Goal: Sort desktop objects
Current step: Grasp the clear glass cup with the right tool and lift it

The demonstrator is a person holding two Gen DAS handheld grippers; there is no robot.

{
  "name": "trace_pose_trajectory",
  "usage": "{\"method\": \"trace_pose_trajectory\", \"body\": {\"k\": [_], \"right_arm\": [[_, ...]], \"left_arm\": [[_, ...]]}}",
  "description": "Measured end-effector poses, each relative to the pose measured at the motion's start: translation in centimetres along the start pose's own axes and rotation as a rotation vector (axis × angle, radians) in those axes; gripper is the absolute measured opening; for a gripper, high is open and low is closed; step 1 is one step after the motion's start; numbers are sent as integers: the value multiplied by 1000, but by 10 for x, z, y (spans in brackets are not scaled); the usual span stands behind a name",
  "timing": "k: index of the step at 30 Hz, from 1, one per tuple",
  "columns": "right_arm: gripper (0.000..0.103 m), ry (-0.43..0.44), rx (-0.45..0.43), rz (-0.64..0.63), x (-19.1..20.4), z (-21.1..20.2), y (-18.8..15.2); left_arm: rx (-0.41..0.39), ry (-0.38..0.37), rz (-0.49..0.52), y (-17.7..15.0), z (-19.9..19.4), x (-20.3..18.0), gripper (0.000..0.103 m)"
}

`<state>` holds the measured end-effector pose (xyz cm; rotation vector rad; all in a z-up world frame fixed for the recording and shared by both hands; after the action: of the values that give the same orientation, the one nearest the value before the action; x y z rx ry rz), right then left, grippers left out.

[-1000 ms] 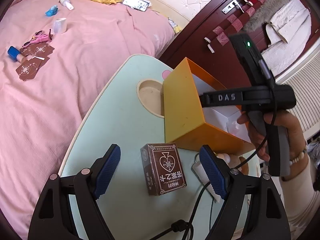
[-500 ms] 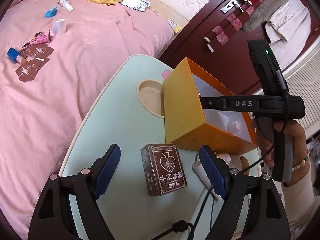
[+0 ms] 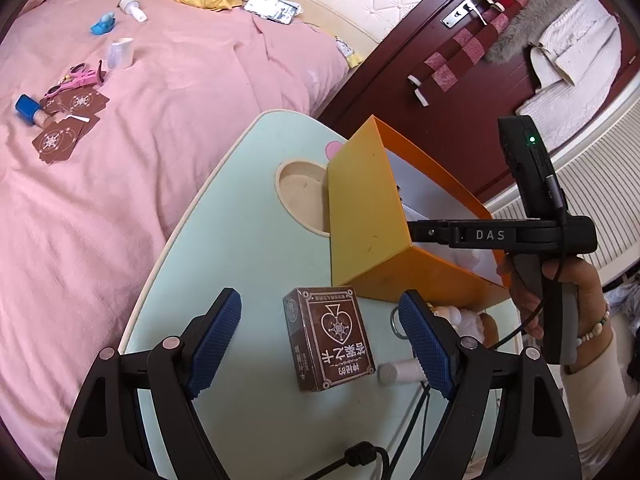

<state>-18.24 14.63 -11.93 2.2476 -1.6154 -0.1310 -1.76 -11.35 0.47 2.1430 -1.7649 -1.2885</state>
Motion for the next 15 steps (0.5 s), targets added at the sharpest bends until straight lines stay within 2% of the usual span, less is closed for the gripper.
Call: {"method": "trace_pose_trajectory", "body": {"k": [4, 10, 15], "right_arm": [[41, 12, -11, -41, 9, 1, 6], [37, -44, -12, -129, 22, 9, 7], [36, 3, -57, -69, 14, -2, 3]], "left_arm": [[0, 1, -1, -1, 0, -1, 81], [1, 6, -10, -1, -1, -2, 81], [4, 10, -7, -2, -1, -3, 81]]}}
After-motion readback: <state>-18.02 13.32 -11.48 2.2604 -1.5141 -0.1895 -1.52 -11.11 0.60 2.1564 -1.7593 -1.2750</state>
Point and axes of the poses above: each gripper's, at about its wrist camera, not at the fingertips, and z roughly the way its jaws point, x to its left, y to its top, the point moved 1 cm from there along z, roughly the way its jaws point, and after that the axes turned 7 degrees about -x, right-handed, at the moved point
